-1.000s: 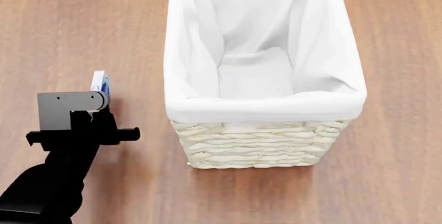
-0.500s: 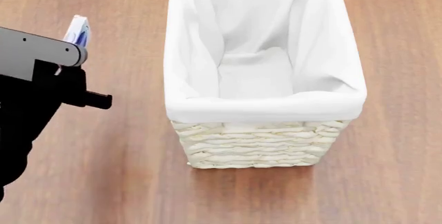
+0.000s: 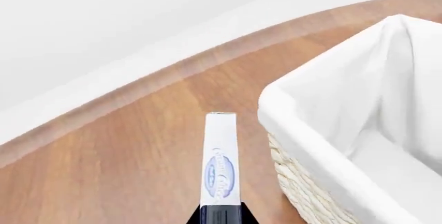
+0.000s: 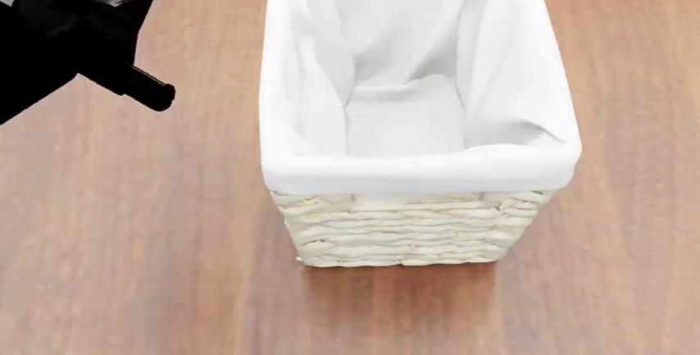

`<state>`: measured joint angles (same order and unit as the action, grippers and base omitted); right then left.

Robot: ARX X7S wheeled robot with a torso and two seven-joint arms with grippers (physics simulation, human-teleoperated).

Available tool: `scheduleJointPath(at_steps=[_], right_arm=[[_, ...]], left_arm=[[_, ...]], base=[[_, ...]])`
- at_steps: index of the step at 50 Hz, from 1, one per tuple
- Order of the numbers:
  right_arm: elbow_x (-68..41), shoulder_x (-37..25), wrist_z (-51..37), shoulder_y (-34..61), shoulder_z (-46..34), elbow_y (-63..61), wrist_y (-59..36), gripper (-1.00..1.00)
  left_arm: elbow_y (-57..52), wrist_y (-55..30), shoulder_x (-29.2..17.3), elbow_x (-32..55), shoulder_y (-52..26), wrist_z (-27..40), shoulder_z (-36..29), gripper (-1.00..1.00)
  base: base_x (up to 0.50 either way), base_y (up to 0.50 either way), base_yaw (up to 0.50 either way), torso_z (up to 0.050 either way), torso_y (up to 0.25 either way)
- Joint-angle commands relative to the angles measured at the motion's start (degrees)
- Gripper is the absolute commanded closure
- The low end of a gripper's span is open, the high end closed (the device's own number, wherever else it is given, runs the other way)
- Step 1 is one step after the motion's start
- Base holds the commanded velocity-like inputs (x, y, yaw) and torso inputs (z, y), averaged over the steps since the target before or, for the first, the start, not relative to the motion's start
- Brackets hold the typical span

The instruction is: Pick up the cream cheese box, and put it in the basket.

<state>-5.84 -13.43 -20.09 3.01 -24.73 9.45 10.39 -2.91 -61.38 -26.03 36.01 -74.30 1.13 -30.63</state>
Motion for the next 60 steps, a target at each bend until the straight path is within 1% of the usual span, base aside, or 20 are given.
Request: scheduleJointPath(at_steps=[1, 4, 5, 7, 8, 9, 11, 12, 13, 14, 24, 26, 28, 32, 33, 34, 44, 49, 56, 60], right_arm=[[-0.33, -0.04, 0.05, 0.02, -0.39, 0.37, 0.45, -1.00], [-0.38, -0.07, -0.04, -0.03, -0.44, 0.40, 0.59, -1.00], [-0.40, -0.11, -0.03, -0.08, -0.48, 0.33, 0.61, -1.00], [-0.40, -0.18, -0.11, -0.16, -0.51, 0.28, 0.65, -1.00], [-0.45, -0.23, -0.13, -0.20, -0.50, 0.26, 0.71, -1.00], [-0.56, -0.31, -0.11, -0.27, -0.47, 0.16, 0.71, -1.00], [-0.72, -0.39, -0.11, -0.25, -0.40, 0.17, 0.77, -1.00], [-0.84, -0.42, -0.09, -0.26, -0.38, 0.15, 0.82, -1.00], [-0.84, -0.44, -0.10, -0.26, -0.41, 0.15, 0.86, -1.00], [-0.90, -0.46, -0.10, -0.25, -0.40, 0.17, 0.88, -1.00], [-1.49, -0.85, -0.04, -0.42, -0.37, -0.21, 1.27, -1.00], [-1.90, -1.16, 0.00, -0.56, -0.12, -0.72, 1.23, -1.00], [-1.93, -1.33, -0.14, -0.73, -0.06, -1.12, 1.23, -1.00], [-1.64, -1.47, -0.42, -1.02, -0.23, -1.43, 1.21, -1.00], [-1.60, -1.49, -0.43, -1.06, -0.27, -1.36, 1.32, -1.00], [-1.57, -1.51, -0.46, -1.11, -0.33, -1.43, 1.31, -1.00], [-1.39, -1.52, -0.58, -1.07, -0.84, -1.75, 1.15, -1.00], [-1.56, -1.56, -0.53, -0.99, -0.89, -1.29, 1.47, -1.00], [-1.92, -1.67, -0.26, -1.03, -1.09, -1.13, 1.84, -1.00], [-2.02, -1.72, -0.17, -1.00, -1.19, -0.96, 2.13, -1.00]], left_arm=[[-1.87, -9.11, 1.53, 3.18, -11.20, -3.57, -2.20, 1.00], [-2.47, -10.48, 2.22, 3.39, -13.76, -5.04, -4.52, 1.00], [-2.20, -11.04, 2.81, 3.35, -14.07, -4.22, -4.12, 1.00], [-3.96, -11.60, 3.05, 4.13, -15.30, -5.78, -5.60, 1.00], [-3.47, -12.22, 3.70, 4.36, -15.46, -5.12, -4.93, 1.00], [-3.11, -12.38, 3.85, 4.58, -16.16, -6.56, -6.31, 1.00], [-2.91, -11.32, 4.52, 3.30, -16.34, -5.64, -7.17, 1.00], [-3.24, -11.57, 4.50, 4.26, -16.96, -8.07, -8.65, 1.00], [-2.80, -11.65, 5.15, 3.92, -17.06, -7.24, -8.50, 1.00], [-1.85, -11.55, 5.53, 3.22, -17.96, -8.19, -10.55, 1.00], [0.53, -12.36, 9.33, 3.11, -21.17, -11.89, -16.67, 1.00], [0.82, -12.46, 10.40, 2.70, -21.77, -12.96, -19.44, 1.00], [1.45, -12.85, 11.34, 2.73, -21.58, -12.46, -19.46, 1.00], [2.71, -12.79, 12.12, 2.30, -22.84, -15.65, -24.37, 1.00], [3.27, -12.66, 12.51, 1.94, -22.91, -15.13, -24.25, 1.00], [3.76, -12.48, 12.59, 2.60, -23.55, -17.13, -25.00, 1.00], [7.04, -9.85, 14.11, 4.16, -24.14, -22.27, -26.07, 1.00], [7.90, -8.18, 14.88, 3.12, -23.92, -22.26, -27.23, 1.00], [9.88, -5.98, 16.34, 3.28, -23.77, -22.80, -26.29, 1.00], [10.25, -4.12, 16.70, 2.20, -23.38, -21.71, -26.23, 1.00]], base=[[0.00, 0.00, 0.00, 0.000, 0.000], [0.00, 0.00, 0.00, 0.000, 0.000], [0.00, 0.00, 0.00, 0.000, 0.000], [0.00, 0.00, 0.00, 0.000, 0.000], [0.00, 0.00, 0.00, 0.000, 0.000], [0.00, 0.00, 0.00, 0.000, 0.000], [0.00, 0.00, 0.00, 0.000, 0.000], [0.00, 0.00, 0.00, 0.000, 0.000], [0.00, 0.00, 0.00, 0.000, 0.000], [0.00, 0.00, 0.00, 0.000, 0.000], [0.00, 0.00, 0.00, 0.000, 0.002], [0.00, 0.00, 0.00, 0.000, 0.000], [0.00, 0.00, 0.00, 0.000, 0.000], [0.00, 0.00, 0.00, 0.000, 0.000], [0.00, 0.00, 0.00, 0.000, 0.000], [0.00, 0.00, 0.00, 0.000, 0.000], [0.00, 0.00, 0.00, 0.000, 0.000], [0.00, 0.00, 0.00, 0.000, 0.000], [0.00, 0.00, 0.00, 0.000, 0.001], [0.00, 0.00, 0.00, 0.000, 0.000]])
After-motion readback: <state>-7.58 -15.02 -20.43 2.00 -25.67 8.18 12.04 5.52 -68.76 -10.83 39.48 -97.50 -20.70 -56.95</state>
